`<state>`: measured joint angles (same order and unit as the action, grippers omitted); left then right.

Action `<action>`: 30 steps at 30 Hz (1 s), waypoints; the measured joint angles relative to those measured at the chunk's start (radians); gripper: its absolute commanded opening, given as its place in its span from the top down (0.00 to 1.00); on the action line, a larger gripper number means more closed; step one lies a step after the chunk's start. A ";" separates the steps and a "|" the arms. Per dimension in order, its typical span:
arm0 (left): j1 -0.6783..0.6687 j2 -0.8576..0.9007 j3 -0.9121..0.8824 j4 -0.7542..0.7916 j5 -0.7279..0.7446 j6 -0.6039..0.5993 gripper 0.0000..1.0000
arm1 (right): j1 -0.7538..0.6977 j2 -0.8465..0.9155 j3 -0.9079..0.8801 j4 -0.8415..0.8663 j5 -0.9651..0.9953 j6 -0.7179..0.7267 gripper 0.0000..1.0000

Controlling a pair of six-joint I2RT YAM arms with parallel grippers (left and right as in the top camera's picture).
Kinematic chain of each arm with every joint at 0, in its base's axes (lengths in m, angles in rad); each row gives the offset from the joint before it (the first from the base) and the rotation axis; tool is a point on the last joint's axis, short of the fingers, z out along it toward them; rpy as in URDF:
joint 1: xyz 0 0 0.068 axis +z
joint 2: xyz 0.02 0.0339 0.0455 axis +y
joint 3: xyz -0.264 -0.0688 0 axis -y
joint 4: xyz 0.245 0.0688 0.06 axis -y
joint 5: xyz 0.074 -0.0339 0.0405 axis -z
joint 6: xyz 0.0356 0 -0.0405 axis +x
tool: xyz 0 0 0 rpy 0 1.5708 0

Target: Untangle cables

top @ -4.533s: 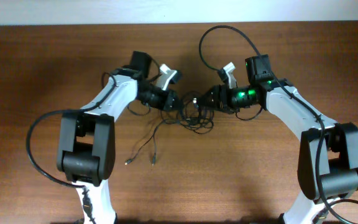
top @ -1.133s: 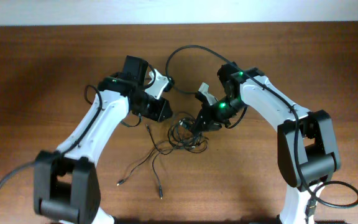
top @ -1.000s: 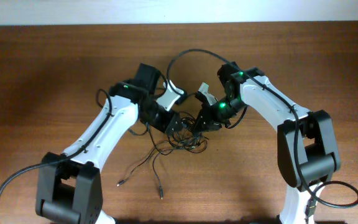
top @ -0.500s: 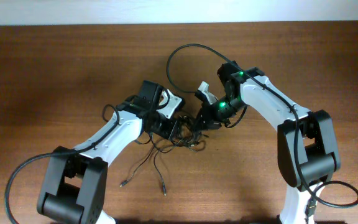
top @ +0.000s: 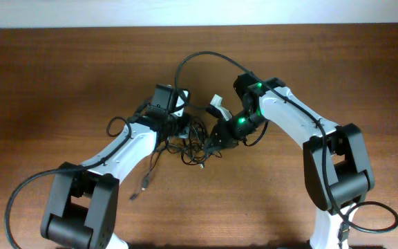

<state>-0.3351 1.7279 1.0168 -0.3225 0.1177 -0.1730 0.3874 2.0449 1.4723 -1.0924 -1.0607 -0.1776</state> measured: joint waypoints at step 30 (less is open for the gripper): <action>0.131 0.000 0.000 -0.048 0.077 -0.120 0.78 | -0.085 0.000 0.000 0.046 0.702 0.389 0.53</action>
<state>-0.2043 1.7279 1.0168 -0.3702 0.1944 -0.2932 0.3027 2.0449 1.4719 -1.0462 -0.3592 0.2119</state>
